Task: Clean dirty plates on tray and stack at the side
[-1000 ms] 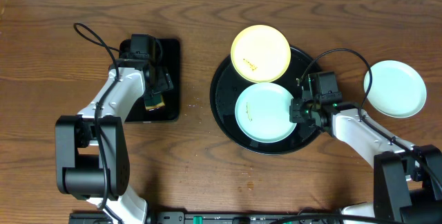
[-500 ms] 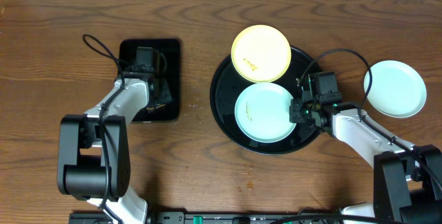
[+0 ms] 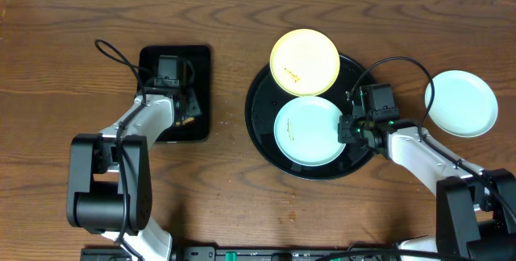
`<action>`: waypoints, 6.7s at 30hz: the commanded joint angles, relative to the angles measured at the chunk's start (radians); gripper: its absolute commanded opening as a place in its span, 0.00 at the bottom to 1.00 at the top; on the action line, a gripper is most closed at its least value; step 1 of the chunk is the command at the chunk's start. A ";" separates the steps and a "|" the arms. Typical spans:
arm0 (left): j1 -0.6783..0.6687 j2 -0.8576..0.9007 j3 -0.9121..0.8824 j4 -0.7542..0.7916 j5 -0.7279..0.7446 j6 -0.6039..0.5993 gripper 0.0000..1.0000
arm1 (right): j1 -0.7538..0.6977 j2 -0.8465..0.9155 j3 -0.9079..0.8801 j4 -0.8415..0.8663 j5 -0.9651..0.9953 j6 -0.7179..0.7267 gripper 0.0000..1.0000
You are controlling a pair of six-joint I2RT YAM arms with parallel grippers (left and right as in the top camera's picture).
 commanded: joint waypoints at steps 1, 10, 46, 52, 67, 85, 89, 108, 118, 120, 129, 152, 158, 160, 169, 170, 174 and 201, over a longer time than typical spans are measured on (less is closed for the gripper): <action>0.000 0.011 -0.014 0.039 -0.016 0.006 0.55 | 0.008 0.005 -0.019 -0.001 0.002 -0.003 0.02; 0.000 0.026 -0.014 0.108 -0.016 0.018 0.32 | 0.008 0.005 -0.019 -0.001 0.003 -0.003 0.04; 0.001 0.097 -0.014 0.108 -0.039 0.108 0.47 | 0.008 0.005 -0.019 0.006 0.002 -0.003 0.09; 0.002 0.076 -0.003 0.126 -0.039 0.108 0.08 | 0.008 0.005 -0.019 0.006 0.002 -0.003 0.10; 0.000 -0.358 0.014 0.111 -0.038 0.108 0.07 | 0.008 0.005 -0.019 -0.005 0.003 -0.004 0.47; 0.000 -0.365 0.055 -0.053 0.292 0.139 0.07 | 0.008 0.005 -0.019 -0.016 0.003 -0.004 0.24; -0.016 -0.365 0.102 -0.163 0.391 0.122 0.07 | 0.008 0.005 -0.019 -0.004 0.003 -0.003 0.17; -0.455 -0.086 0.106 0.085 0.298 0.142 0.07 | 0.010 0.005 -0.019 -0.001 0.002 -0.003 0.01; -0.517 0.006 0.105 0.111 0.332 0.142 0.07 | 0.010 0.005 -0.019 0.004 0.002 -0.003 0.01; -0.532 0.006 0.105 0.117 0.331 0.142 0.08 | 0.010 0.005 -0.019 0.005 0.002 -0.003 0.01; -0.563 0.037 0.105 0.174 0.330 0.158 0.07 | 0.010 0.005 -0.019 0.003 0.002 -0.003 0.01; -0.585 0.154 0.088 0.206 0.305 0.190 0.07 | 0.009 0.005 -0.019 0.003 0.003 -0.004 0.01; -0.586 0.160 0.074 0.206 0.306 0.190 0.07 | 0.009 0.005 -0.020 0.004 0.003 -0.004 0.01; -0.586 0.169 0.070 0.205 0.306 0.190 0.07 | 0.009 0.005 -0.020 0.004 0.003 -0.004 0.01; -0.585 0.232 0.069 0.182 0.393 0.206 0.07 | 0.009 0.005 -0.020 0.007 0.003 -0.004 0.01; -0.585 0.232 0.070 0.168 0.418 0.211 0.08 | 0.009 0.005 -0.020 0.007 0.003 -0.004 0.01; -0.585 0.232 0.070 0.093 0.464 0.213 0.07 | 0.009 0.005 -0.020 0.006 0.003 -0.004 0.01; -0.572 0.204 0.155 -0.233 1.030 0.340 0.07 | 0.009 0.005 -0.020 0.008 0.003 -0.004 0.01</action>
